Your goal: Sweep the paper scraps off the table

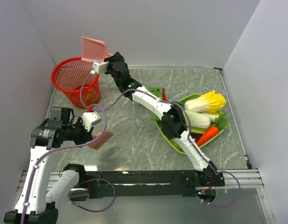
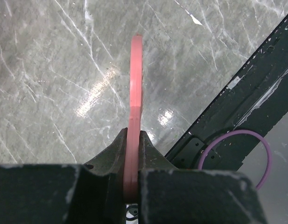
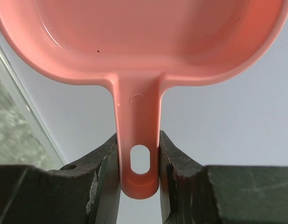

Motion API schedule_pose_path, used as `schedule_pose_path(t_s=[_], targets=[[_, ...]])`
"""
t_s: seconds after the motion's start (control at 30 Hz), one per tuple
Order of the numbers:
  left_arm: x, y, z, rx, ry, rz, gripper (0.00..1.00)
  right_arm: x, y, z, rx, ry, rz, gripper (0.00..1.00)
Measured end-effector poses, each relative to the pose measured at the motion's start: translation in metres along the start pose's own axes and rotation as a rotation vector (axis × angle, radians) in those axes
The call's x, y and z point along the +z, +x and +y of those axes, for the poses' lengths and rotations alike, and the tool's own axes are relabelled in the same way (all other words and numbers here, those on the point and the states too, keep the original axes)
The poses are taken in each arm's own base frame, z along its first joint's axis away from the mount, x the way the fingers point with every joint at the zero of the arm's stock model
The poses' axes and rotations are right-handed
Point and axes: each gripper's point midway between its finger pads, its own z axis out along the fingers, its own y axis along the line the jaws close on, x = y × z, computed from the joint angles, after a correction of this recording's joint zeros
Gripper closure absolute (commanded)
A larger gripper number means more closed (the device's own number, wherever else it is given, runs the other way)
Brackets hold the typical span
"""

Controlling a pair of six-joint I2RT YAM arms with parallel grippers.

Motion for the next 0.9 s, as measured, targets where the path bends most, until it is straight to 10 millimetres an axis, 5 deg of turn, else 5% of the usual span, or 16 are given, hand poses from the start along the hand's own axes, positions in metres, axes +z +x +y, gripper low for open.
schedule_pose_path(t_s=[0.17,0.47,0.6,0.73,0.9], targets=[[0.002,-0.002,0.002,-0.002,0.004,0.0,0.99,0.001,0.032,-0.004,0.048,0.021,0.093,1.0],[0.003,-0.004,0.003,-0.021,0.0,-0.006,0.99,-0.014,0.05,0.006,0.185,-0.045,0.181,1.0],[0.001,-0.014,0.009,-0.081,-0.034,-0.043,0.99,-0.034,0.066,0.005,0.293,-0.153,0.224,1.0],[-0.002,-0.025,0.019,-0.129,-0.075,-0.069,0.99,-0.058,0.075,-0.019,0.454,-0.218,0.238,1.0],[-0.006,-0.04,0.032,-0.157,-0.116,-0.088,0.99,-0.107,0.073,-0.033,0.646,-0.321,0.209,1.0]])
